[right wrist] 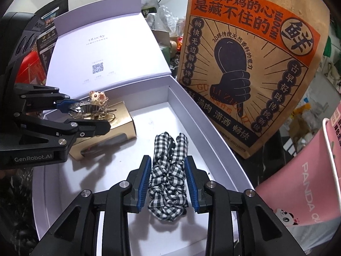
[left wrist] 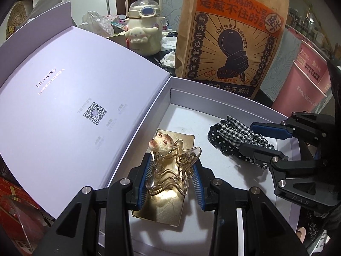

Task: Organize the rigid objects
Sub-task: 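Open the right tool to drop the scrunchie while the left tool releases the hair clip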

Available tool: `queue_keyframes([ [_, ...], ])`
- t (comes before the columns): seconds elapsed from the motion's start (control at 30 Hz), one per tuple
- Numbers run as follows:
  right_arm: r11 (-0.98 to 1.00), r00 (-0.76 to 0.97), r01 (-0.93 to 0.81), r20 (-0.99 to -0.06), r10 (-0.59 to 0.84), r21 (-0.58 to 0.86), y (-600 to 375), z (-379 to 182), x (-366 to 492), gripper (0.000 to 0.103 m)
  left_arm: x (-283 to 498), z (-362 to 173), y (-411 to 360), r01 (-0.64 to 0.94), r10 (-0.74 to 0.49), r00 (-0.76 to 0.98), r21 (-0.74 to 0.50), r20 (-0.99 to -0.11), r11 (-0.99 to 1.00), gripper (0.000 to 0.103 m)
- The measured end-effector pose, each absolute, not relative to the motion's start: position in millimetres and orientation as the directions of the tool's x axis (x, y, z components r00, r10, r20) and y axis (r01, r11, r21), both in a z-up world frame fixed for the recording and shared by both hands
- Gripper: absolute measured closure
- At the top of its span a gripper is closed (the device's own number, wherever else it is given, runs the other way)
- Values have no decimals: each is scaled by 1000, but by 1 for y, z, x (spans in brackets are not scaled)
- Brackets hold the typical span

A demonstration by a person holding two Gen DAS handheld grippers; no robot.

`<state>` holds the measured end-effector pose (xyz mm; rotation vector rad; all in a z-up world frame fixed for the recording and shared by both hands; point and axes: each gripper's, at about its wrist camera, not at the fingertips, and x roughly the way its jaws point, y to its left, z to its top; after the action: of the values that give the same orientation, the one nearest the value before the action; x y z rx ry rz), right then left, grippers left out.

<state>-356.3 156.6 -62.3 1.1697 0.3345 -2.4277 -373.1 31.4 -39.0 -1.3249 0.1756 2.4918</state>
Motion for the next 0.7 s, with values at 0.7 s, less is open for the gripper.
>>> queue_keyframes([
  [0.7, -891, -592, 449, -769, -240, -67, 162, -34, -335, 71, -363, -23, 20, -276, 183, -539, -33, -822, -961, 66],
])
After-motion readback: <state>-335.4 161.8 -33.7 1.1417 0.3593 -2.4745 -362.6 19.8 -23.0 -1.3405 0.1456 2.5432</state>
